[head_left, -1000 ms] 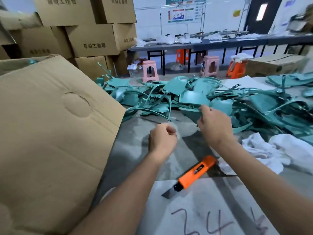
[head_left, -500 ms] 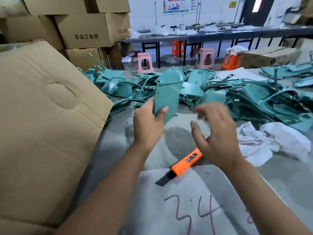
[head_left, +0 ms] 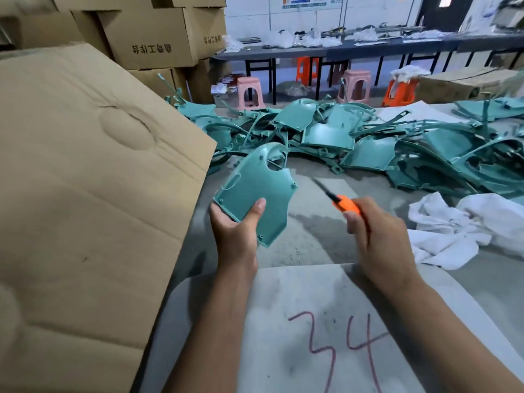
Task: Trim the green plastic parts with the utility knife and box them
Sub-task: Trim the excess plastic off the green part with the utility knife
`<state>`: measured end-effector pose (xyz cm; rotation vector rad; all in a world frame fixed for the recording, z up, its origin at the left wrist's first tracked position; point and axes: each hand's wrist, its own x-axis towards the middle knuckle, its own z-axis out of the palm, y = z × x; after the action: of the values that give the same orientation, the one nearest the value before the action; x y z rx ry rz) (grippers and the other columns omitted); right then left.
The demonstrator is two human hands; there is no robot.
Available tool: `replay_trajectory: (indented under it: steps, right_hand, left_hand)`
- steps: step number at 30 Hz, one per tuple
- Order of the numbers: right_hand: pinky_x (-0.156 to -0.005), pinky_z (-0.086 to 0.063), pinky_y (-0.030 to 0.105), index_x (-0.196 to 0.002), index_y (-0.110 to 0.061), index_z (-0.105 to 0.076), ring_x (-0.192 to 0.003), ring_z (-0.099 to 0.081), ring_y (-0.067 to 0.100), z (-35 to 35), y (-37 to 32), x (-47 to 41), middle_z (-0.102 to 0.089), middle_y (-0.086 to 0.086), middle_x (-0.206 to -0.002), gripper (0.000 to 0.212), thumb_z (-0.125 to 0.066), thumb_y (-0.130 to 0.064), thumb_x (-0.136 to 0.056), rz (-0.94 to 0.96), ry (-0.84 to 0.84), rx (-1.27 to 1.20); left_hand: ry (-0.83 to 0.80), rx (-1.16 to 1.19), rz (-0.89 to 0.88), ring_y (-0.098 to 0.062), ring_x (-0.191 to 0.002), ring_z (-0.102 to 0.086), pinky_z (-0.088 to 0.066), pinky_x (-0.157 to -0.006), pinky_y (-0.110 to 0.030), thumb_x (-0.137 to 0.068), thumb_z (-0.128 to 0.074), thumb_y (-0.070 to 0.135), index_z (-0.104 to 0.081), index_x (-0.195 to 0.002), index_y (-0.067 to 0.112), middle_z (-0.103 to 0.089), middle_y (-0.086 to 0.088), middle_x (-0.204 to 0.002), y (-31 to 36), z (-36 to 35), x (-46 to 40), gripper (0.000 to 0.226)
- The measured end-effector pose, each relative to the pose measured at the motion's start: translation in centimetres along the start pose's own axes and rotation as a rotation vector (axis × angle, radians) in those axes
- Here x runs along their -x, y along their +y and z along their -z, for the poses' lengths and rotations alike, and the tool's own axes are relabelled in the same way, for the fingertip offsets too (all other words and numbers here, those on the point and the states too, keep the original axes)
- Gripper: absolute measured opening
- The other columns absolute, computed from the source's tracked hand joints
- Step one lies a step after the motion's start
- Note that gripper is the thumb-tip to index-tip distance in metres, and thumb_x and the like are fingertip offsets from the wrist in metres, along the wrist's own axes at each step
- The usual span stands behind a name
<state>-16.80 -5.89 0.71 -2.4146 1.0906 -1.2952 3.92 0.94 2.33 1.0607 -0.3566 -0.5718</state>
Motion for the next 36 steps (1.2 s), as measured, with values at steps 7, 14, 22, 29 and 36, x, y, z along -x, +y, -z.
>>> replay_trajectory:
  steps: [7, 14, 22, 29, 36]
  right_hand:
    - [-0.051, -0.039, 0.043, -0.092, -0.017, -0.053, -0.056, -0.047, 0.019, -0.4, -2.4, 0.3, -0.050, -0.006, -0.065, 0.038, -0.038, -0.049, -0.107, 0.124, -0.080, -0.041]
    - [-0.046, -0.041, 0.039, -0.082, -0.018, -0.044, -0.048, -0.046, 0.015, -0.6, -1.6, 0.2, -0.047, -0.008, -0.056, 0.040, -0.042, -0.049, -0.107, -0.009, -0.050, 0.074]
    - [-0.045, -0.035, 0.037, -0.078, -0.022, -0.043, -0.048, -0.046, 0.012, -0.4, -1.4, 0.2, -0.044, -0.008, -0.052, 0.040, -0.046, -0.051, -0.105, 0.013, -0.110, 0.005]
    - [-0.050, -0.040, 0.040, -0.079, -0.023, -0.044, -0.052, -0.048, 0.014, -0.6, -2.2, 0.6, -0.046, -0.008, -0.056, 0.037, -0.045, -0.052, -0.103, 0.117, -0.227, -0.043]
    - [-0.044, -0.031, 0.034, -0.077, -0.021, -0.036, -0.045, -0.041, 0.021, -0.1, -2.0, 0.4, -0.039, -0.008, -0.052, 0.041, -0.041, -0.049, -0.106, -0.078, 0.024, 0.217]
  left_hand:
    - [-0.135, 0.188, 0.291, -0.032, -0.113, -0.067, -0.061, -0.070, -0.029, -0.090, -0.067, -0.005, -0.043, -0.146, 0.005, -0.063, -0.020, -0.135, 0.3, -1.5, 1.3, 0.061]
    - [-0.127, 0.185, 0.214, -0.028, -0.111, -0.067, -0.057, -0.096, -0.049, -0.089, -0.067, -0.010, -0.039, -0.142, 0.018, -0.066, -0.011, -0.129, 0.3, -1.7, 1.5, 0.067]
    - [-0.116, 0.218, 0.320, -0.027, -0.101, -0.069, -0.062, -0.070, -0.035, -0.088, -0.068, -0.009, -0.043, -0.139, 0.015, -0.065, -0.013, -0.128, 0.7, -1.3, 1.1, 0.061]
    - [-0.107, 0.256, 0.376, -0.019, -0.071, -0.074, -0.055, -0.048, -0.028, -0.089, -0.067, -0.009, -0.046, -0.132, 0.014, -0.069, -0.014, -0.113, 0.9, -1.2, 1.3, 0.053]
    - [-0.126, 0.219, 0.448, -0.031, -0.096, -0.067, -0.055, -0.054, -0.025, -0.089, -0.066, -0.008, -0.042, -0.144, 0.006, -0.063, -0.023, -0.133, 0.6, -1.1, 1.3, 0.062]
